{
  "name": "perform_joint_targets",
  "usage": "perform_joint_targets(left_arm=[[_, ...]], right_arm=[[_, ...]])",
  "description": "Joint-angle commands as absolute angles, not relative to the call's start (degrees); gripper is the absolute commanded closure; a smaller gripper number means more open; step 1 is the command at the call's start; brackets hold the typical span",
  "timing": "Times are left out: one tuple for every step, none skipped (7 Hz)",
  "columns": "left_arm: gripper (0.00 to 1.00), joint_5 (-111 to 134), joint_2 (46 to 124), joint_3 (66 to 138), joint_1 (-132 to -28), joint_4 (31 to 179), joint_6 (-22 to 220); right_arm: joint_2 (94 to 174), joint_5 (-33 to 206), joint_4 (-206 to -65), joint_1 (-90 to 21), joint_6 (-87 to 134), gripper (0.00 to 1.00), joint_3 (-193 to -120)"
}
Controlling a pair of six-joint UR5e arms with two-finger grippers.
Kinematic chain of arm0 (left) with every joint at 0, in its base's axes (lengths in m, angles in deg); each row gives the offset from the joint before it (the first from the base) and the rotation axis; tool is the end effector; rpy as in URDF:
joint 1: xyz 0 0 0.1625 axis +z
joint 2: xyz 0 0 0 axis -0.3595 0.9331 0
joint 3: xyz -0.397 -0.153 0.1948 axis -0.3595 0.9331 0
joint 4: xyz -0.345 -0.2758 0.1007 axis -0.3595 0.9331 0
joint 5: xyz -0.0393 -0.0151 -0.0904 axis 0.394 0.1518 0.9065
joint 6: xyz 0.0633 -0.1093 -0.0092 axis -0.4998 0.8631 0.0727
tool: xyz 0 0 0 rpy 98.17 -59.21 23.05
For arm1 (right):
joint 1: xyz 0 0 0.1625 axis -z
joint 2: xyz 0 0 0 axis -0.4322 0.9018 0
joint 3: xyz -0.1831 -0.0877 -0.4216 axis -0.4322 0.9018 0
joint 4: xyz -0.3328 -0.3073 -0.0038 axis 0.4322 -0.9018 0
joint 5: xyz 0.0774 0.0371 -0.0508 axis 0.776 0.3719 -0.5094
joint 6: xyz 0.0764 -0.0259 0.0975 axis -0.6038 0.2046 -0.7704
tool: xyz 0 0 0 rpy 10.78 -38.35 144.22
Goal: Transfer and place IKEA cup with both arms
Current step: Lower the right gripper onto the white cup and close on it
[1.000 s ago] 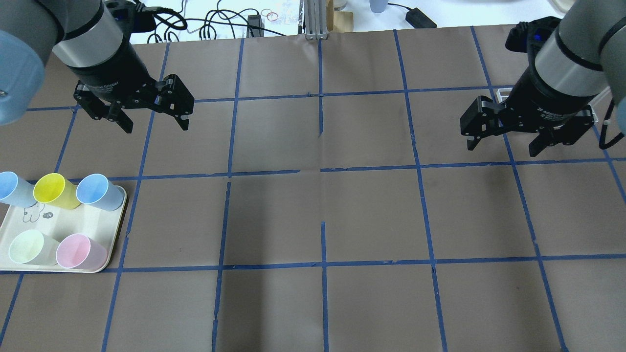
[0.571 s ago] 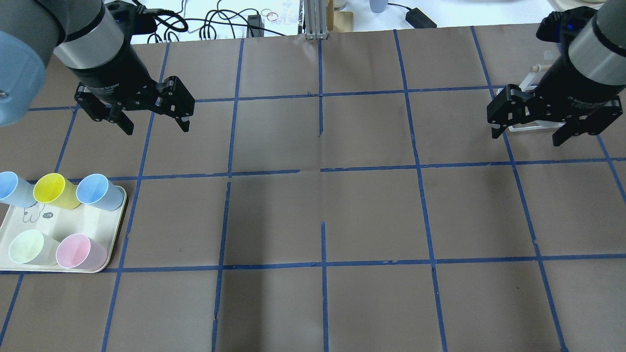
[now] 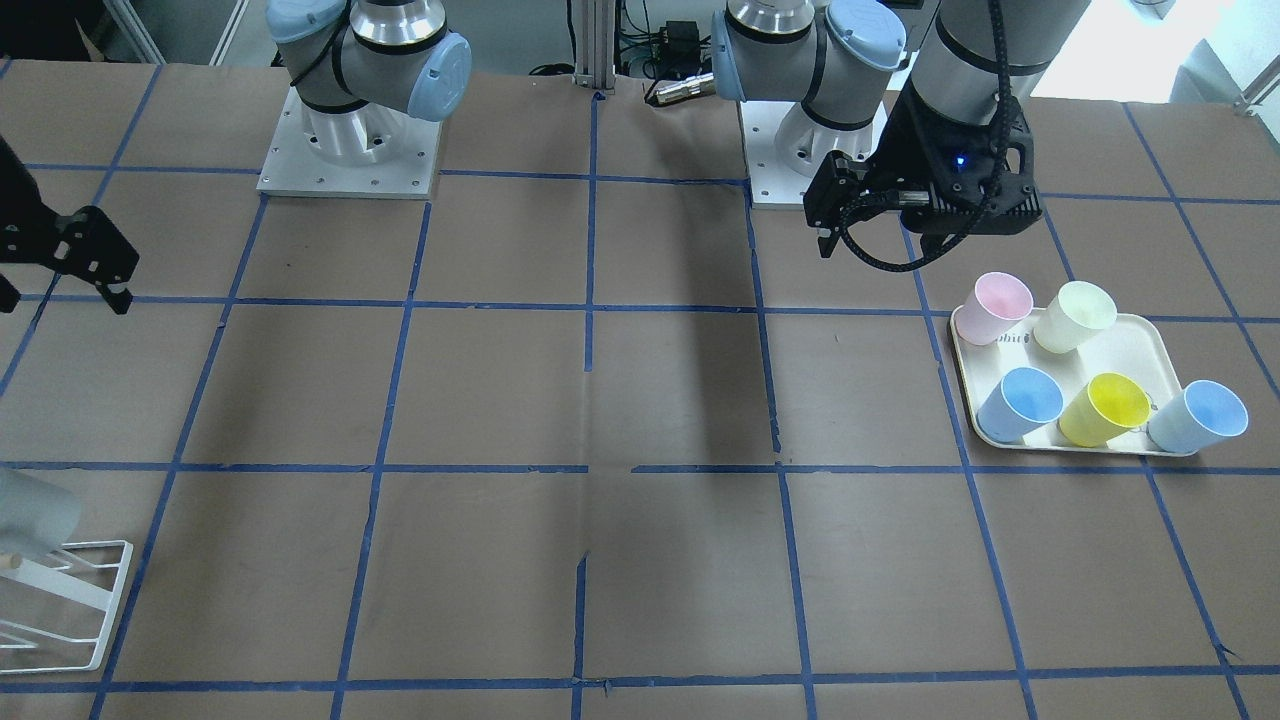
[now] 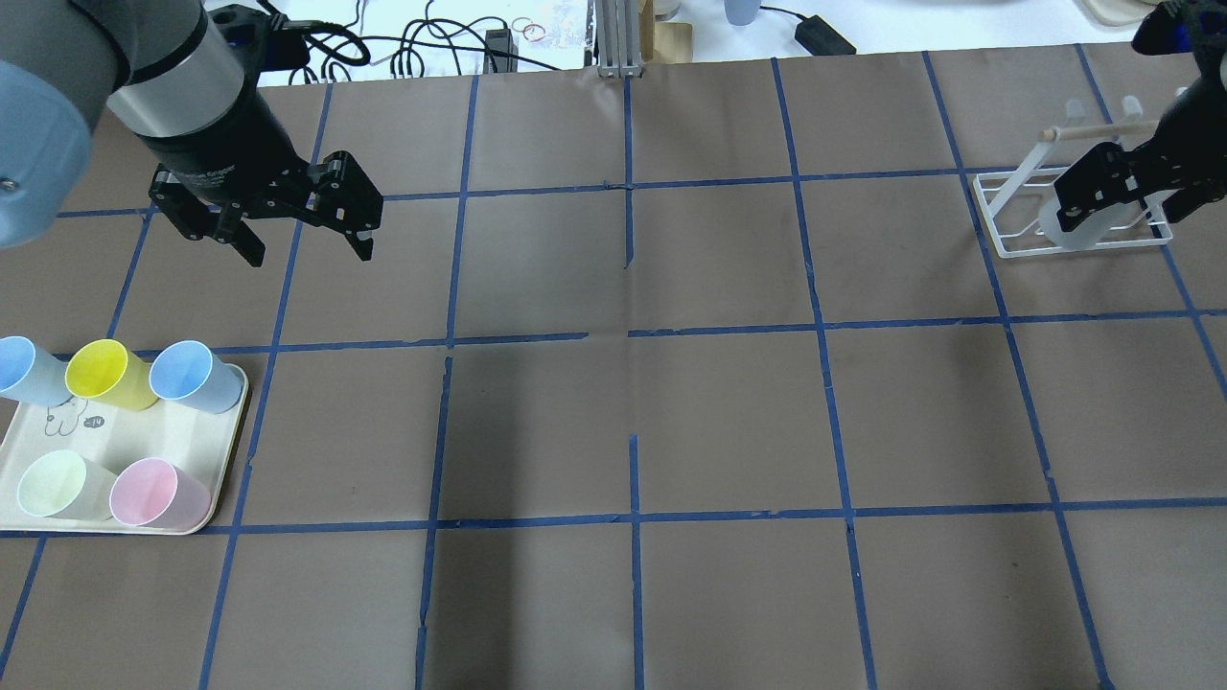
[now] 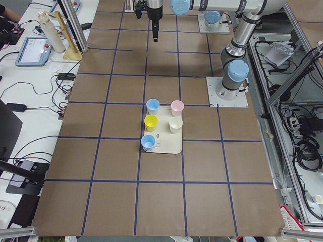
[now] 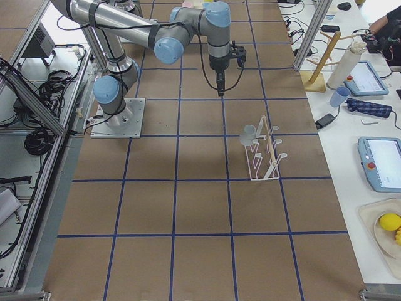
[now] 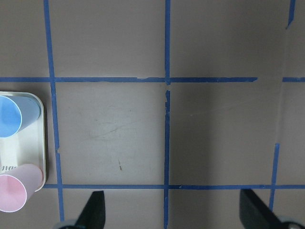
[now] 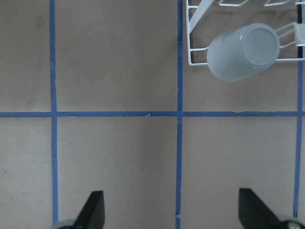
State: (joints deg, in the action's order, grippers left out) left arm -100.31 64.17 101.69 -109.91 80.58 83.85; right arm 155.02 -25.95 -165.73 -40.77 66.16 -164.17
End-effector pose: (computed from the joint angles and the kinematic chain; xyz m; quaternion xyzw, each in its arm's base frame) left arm -0.1219 -0.5220 0.5065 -0.0078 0.9999 0.0123 0.0033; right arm -0.0916 -0.5446 0.4448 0.0247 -0.9977 0.0588 0.0226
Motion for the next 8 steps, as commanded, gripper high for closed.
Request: perform_joint_targets(left_arm=[[0.0, -100.3, 64.3, 101.7, -109.8, 80.4, 83.8], [0.0, -100.3, 64.4, 101.7, -109.9, 80.3, 83.8], [0.0, -100.3, 64.3, 101.7, -109.9, 80.3, 83.8], [0.0, -100.3, 64.3, 101.7, -109.8, 80.3, 83.8], [0.0, -100.3, 64.3, 101.7, -109.8, 80.2, 83.8], [0.0, -100.3, 64.3, 101.8, -109.8, 80.2, 83.8], [0.0, -100.3, 64.3, 101.7, -109.8, 80.2, 83.8], [0.0, -100.4, 64.3, 101.8, -109.9, 80.2, 83.8]], right_arm=[[150.8, -25.4, -170.3, -37.6, 72.4, 0.0, -162.8], [148.3, -25.2, -170.3, -36.5, 74.5, 0.0, -161.0], [145.9, -25.1, -170.5, -35.8, 76.9, 0.0, -159.1], [144.1, -25.1, -170.9, -35.7, 77.2, 0.0, -158.1], [142.5, -25.0, -173.2, -35.7, 77.8, 0.0, -157.9], [141.4, -25.0, -174.9, -35.7, 78.1, 0.0, -157.8], [140.0, -24.0, -176.4, -35.7, 79.3, 0.0, -157.8], [139.1, -22.9, -177.7, -35.7, 79.5, 0.0, -157.7]])
